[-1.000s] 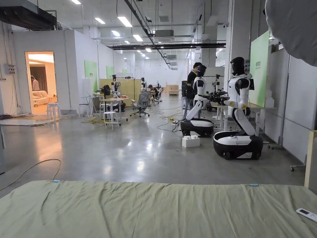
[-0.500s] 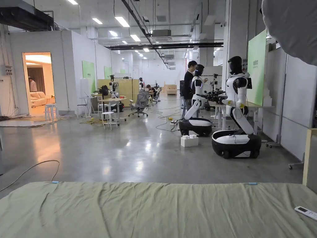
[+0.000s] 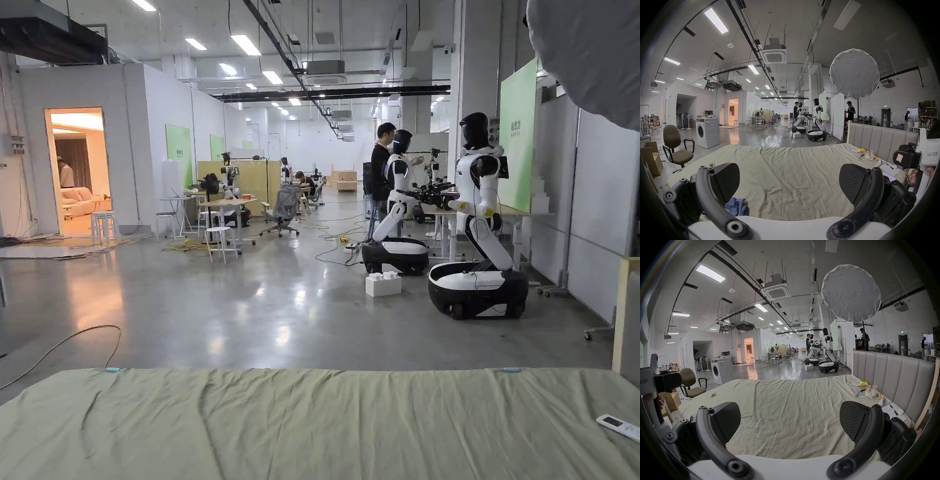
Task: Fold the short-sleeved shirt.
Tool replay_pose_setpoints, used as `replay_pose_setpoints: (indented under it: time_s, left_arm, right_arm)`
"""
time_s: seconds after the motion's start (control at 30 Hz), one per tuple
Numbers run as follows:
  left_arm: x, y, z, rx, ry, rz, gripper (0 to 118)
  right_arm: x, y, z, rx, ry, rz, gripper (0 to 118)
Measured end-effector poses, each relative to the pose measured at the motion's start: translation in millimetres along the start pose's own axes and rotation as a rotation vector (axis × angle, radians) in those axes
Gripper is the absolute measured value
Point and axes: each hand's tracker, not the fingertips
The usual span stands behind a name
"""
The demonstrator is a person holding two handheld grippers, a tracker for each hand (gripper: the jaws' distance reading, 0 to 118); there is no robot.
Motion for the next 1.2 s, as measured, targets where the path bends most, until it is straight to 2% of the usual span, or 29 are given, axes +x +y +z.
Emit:
replay_pose_setpoints:
  time_s: [0.3,0.57,0.73,0.87,0.97,1.03,1.2]
  left_arm:
    - [2.1,0.4,0.0,-0.002,-0.02,-0.006,118]
    - [6.9,1.6,3.4,0.027,-0.054,-0.027,118]
    - [6.5,3.2,3.3,0.03,-0.066,-0.011,118]
    - [7.2,4.1,3.8,0.027,-0.075,-0.007,118]
    - [8.0,6.5,5.0,0.026,-0.067,-0.015,118]
    - [8.3,6.7,5.9,0.031,-0.052,-0.026,118]
    - [7.0,10.5,7.6,0.035,-0.062,-0.008,118]
  right_arm:
    - [9.5,0.7,1.1,0.004,0.005,-0.066,118]
    - [7.2,1.9,0.8,0.01,-0.028,-0.086,118]
    - [-3.4,11.8,-1.6,0.002,-0.071,-0.175,118]
    - [-7.9,23.1,-2.4,-0.079,-0.042,-0.247,118]
    - [-10.8,30.2,-1.0,-0.172,-0.091,-0.341,118]
    - [-8.7,32.1,-0.7,-0.202,-0.082,-0.378,118]
    - [-4.2,35.4,3.5,-0.178,-0.082,-0.403,118]
